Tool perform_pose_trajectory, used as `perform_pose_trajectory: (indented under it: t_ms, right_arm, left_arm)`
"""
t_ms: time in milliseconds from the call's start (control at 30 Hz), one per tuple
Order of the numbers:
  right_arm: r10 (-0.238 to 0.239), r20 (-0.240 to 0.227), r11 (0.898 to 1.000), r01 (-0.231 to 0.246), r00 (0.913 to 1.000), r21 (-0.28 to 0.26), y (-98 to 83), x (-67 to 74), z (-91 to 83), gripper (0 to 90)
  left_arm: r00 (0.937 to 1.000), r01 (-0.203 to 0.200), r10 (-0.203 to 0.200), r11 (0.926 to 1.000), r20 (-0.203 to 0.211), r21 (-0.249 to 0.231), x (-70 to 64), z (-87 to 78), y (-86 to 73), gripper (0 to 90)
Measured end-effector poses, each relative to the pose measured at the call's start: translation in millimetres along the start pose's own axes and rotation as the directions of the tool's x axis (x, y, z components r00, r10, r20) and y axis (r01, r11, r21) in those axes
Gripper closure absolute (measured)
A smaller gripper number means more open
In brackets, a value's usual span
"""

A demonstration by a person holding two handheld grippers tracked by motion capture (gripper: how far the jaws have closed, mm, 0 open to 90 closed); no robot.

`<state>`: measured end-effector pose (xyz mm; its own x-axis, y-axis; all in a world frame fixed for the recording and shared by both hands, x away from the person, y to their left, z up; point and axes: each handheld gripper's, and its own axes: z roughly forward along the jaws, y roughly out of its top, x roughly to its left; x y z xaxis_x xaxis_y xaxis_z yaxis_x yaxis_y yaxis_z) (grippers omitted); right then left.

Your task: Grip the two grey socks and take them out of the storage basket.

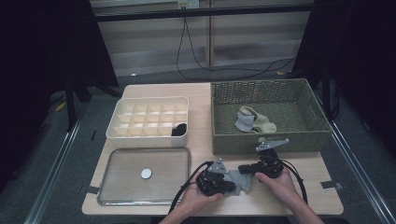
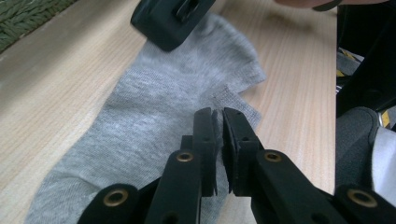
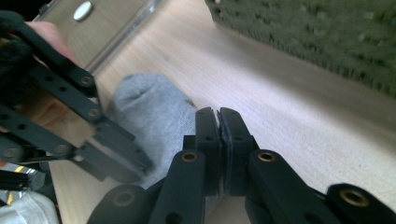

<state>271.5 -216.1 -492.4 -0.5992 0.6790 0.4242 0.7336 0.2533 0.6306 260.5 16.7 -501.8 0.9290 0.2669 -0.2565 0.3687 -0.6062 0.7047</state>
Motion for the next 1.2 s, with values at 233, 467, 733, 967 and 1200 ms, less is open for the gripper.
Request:
perform_pose_trajectory:
  t_ms: [233, 467, 733, 967, 1200]
  right_arm:
    - [-0.033, -0.009, 0.998, 0.032, 0.9994, -0.063, 6.2, 8.4, -10.0, 88.3]
    - [-0.044, -0.010, 0.996, 0.043, 0.9990, -0.075, 8.9, 11.1, -11.8, 88.4]
    - [-0.079, -0.041, 0.991, 0.075, 0.9960, -0.109, 13.9, 25.4, -17.6, 88.5]
    - [-0.104, -0.088, 0.990, 0.096, 0.9906, -0.099, 7.7, 42.0, -15.8, 88.7]
    - [-0.116, -0.118, 0.989, 0.103, 0.9862, -0.109, 1.7, 54.9, -22.8, 89.2]
  left_arm:
    - [0.9997, -0.001, 0.002, 0.9995, 0.023, -0.032, -0.8, -6.6, 2.7, 87.4]
    - [0.9979, -0.020, 0.021, 0.9995, 0.062, -0.026, -6.8, -2.7, 4.9, 88.9]
    - [0.9991, -0.014, 0.014, 0.9999, 0.039, 0.008, -5.8, 3.2, 5.2, 88.8]
    - [0.9994, 0.000, -0.001, 0.9998, 0.034, 0.021, -5.4, 5.0, 4.5, 88.8]
    - [1.0000, 0.000, 0.000, 0.9999, 0.007, 0.013, -3.5, 3.7, 4.4, 87.4]
